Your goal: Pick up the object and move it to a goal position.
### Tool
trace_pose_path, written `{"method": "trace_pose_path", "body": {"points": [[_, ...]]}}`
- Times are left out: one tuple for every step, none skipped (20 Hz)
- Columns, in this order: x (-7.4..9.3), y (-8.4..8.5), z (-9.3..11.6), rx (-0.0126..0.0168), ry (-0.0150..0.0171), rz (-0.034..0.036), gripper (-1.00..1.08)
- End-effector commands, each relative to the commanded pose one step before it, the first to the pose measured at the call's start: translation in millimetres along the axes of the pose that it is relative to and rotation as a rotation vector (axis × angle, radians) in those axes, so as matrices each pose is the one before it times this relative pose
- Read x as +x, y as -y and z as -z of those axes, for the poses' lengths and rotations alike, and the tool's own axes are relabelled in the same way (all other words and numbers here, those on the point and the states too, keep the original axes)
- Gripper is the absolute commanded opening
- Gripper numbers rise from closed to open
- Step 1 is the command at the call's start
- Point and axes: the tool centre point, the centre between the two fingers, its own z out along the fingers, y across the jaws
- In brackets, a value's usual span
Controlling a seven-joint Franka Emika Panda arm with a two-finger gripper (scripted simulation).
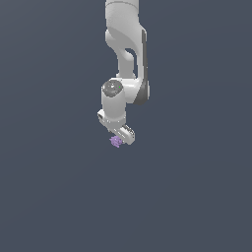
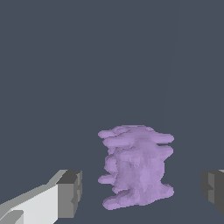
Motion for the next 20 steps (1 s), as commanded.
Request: {"method": "trace_pose_path", "body": {"points": [[-0.56,-0.75,-12.83,-0.00074,0.00058,-0.00160,1.00],[-0.23,0.13,-4.61,0.00000,0.00000,0.00000,1.00],[0.19,-0.27,-3.90,0.00001,-0.00008,-0.00097,1.00],[-0.05,0.18,-3.26,0.00000,0.00000,0.00000,1.00],[0.03,0.20,-2.59,0.00000,0.00000,0.00000,1.00],[0.24,-0.02,-1.92,0.00011,0.00000,-0.00047,1.00],[0.10,0.17,-1.35,0.00000,0.00000,0.00000,1.00],[0.08,0.12,-0.79,0.00000,0.00000,0.00000,1.00],[0.03,0.04,-0.26,0.00000,0.00000,0.00000,1.00],[0.00,0.00,0.00,0.00000,0.00000,0.00000,-1.00],[0.00,0.00,0.00,0.00000,0.00000,0.00000,-1.00],[0.00,0.00,0.00,0.00000,0.00000,0.00000,-1.00],[0.00,0.00,0.00,0.00000,0.00000,0.00000,-1.00],[0.00,0.00,0.00,0.00000,0.00000,0.00000,-1.00],[0.00,0.00,0.00,0.00000,0.00000,0.00000,-1.00],[0.00,0.00,0.00,0.00000,0.00000,0.00000,-1.00],[0.00,0.00,0.00,0.00000,0.00000,0.00000,-1.00],[0.00,0.00,0.00,0.00000,0.00000,0.00000,-1.00],[0.00,0.00,0.00,0.00000,0.00000,0.00000,-1.00],[0.20,0.26,0.57,0.00079,-0.00057,0.00006,-1.00]]}}
